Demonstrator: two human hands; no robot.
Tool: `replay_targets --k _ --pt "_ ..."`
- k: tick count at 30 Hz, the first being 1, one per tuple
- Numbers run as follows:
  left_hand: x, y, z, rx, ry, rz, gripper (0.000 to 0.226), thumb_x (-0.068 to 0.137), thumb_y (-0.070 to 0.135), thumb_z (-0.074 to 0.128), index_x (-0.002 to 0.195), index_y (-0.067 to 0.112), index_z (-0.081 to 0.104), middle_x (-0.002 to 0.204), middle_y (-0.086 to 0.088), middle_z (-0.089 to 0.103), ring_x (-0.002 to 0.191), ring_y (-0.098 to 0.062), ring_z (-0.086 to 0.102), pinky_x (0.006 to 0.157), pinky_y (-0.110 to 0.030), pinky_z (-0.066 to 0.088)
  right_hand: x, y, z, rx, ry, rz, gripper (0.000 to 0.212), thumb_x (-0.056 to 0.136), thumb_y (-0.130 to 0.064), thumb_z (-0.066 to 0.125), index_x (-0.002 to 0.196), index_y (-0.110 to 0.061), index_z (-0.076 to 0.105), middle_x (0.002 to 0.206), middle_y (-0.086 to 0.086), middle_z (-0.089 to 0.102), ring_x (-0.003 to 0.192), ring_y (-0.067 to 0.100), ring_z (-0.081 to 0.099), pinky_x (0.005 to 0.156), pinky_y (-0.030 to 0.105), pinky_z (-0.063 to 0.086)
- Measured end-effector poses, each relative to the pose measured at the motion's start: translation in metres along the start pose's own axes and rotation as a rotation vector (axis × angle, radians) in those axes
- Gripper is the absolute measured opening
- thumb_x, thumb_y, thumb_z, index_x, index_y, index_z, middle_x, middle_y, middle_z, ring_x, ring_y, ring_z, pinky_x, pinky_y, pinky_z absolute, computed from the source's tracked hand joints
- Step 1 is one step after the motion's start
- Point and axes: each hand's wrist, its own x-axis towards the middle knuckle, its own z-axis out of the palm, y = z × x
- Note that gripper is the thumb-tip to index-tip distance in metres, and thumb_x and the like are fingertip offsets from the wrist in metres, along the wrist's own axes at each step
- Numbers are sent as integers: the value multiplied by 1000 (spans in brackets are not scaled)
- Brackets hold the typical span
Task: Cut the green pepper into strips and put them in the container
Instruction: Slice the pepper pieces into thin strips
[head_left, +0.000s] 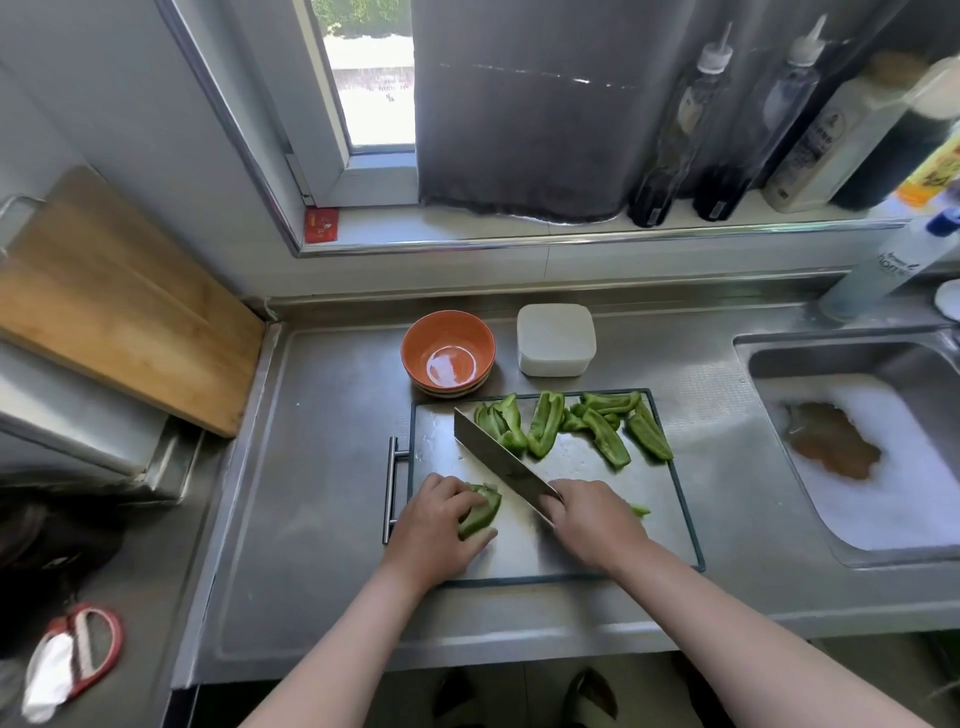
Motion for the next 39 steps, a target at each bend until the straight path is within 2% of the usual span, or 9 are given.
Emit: replay_targets --k 2,5,8,14,20,25,33,36,39 --pt "7 7 -2 4 58 -28 24 81 47 66 90 27 75 90 9 61 87 -15 53 71 -26 47 -4 4 -9 -2 11 -17 32 101 -37 47 72 -25 52 75 -4 60 72 24 56 55 35 34" --pt "24 18 -2 56 120 -62 10 79 28 75 87 25 73 91 7 62 87 -18 53 76 -32 46 -8 6 -25 49 78 -41 30 102 -38 46 76 -26 56 70 -4 62 69 22 59 58 37 43" --pt "45 34 3 173 30 -118 19 70 24 80 88 26 73 86 6 66 85 -23 56 76 -36 44 -8 9 -38 103 161 -51 26 103 -37 48 82 -27 61 70 -4 63 67 22 60 59 36 45" --pt "64 57 20 379 -130 -142 25 89 35 59 110 28 71 108 4 67 106 -24 52 90 -35 30 -7 27 -54 162 238 -20 36 102 -34 50 67 -35 50 61 -7 57 61 14 57 56 32 43" --pt "67 58 31 407 -133 -46 11 75 37 70 69 29 76 62 10 62 67 -17 56 63 -29 33 -4 57 -51 189 245 18 26 102 -36 50 79 -29 60 64 -7 60 64 15 58 56 32 41" --pt "75 70 42 320 -102 60 10 68 33 82 69 29 74 66 11 63 61 -16 56 57 -26 43 -3 75 -53 203 255 30 26 102 -36 50 85 -23 66 69 -7 62 69 18 58 58 32 42" --pt "46 70 60 178 -58 166 23 63 14 90 74 22 70 73 3 58 67 -19 56 42 -26 40 -25 87 -46 163 148 -36 35 101 -35 53 66 -37 48 58 -11 50 60 14 50 53 24 35" --pt "28 69 64 193 13 172 24 61 9 90 71 19 71 70 2 61 63 -19 58 42 -27 38 -37 88 -41 37 56 -112 24 102 -41 47 79 -39 53 59 -10 52 58 12 50 54 28 38" --pt "24 70 67 236 78 173 9 66 12 78 70 18 73 67 1 64 61 -20 60 42 -26 39 -44 88 -36 -92 35 -154 22 103 -42 42 90 -37 60 72 -7 60 73 20 59 64 35 45"
